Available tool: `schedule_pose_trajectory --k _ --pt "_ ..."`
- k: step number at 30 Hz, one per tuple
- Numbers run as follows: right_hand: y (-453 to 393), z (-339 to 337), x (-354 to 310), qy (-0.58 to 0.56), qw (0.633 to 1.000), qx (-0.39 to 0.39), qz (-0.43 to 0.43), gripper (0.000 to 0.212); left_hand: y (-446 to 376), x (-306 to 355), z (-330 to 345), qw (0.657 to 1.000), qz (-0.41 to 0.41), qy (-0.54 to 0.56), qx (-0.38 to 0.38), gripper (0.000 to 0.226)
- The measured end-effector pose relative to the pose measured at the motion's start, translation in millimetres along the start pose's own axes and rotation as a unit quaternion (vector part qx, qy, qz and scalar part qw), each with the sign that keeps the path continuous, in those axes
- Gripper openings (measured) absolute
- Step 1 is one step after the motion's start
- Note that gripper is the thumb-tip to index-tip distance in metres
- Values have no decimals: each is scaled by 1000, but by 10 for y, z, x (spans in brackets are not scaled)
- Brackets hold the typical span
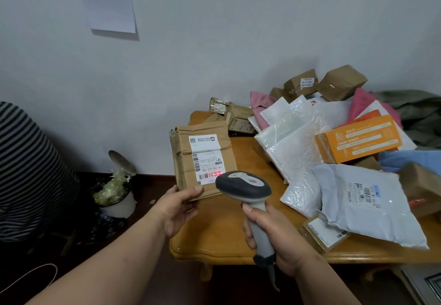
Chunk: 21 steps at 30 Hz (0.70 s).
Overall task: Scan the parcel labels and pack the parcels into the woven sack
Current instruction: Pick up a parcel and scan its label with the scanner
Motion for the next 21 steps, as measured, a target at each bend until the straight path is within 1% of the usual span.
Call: schedule_pose_trajectory --k 2,6,10,15,21 --pt "27 11 -3 3 1000 2 -7 58 10 9 4 1000 7 5 -2 84" --pt "66 11 -2 1 1000 5 -9 52 21 23 -3 1000 17 8 -3 84" --pt "96 12 -20 5 1000 6 -17 54 36 27 16 1000 21 10 -13 83" --pt "115 -3 -32 3 1000 12 -20 47 35 27 33 1000 22 5 -18 84" --pt "148 -35 -30 -1 1000 20 -22 46 34 21 71 999 26 -7 -23 86"
Point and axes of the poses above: each hand's wrist, its own y-axis away from the middle knuckle, its own z-axis out of the palm, x = y × z, the point moved 6 cm from there along -y, towards the middle knuckle, and after that the axes turned 8 degrees about -y, right-handed, at the moved point
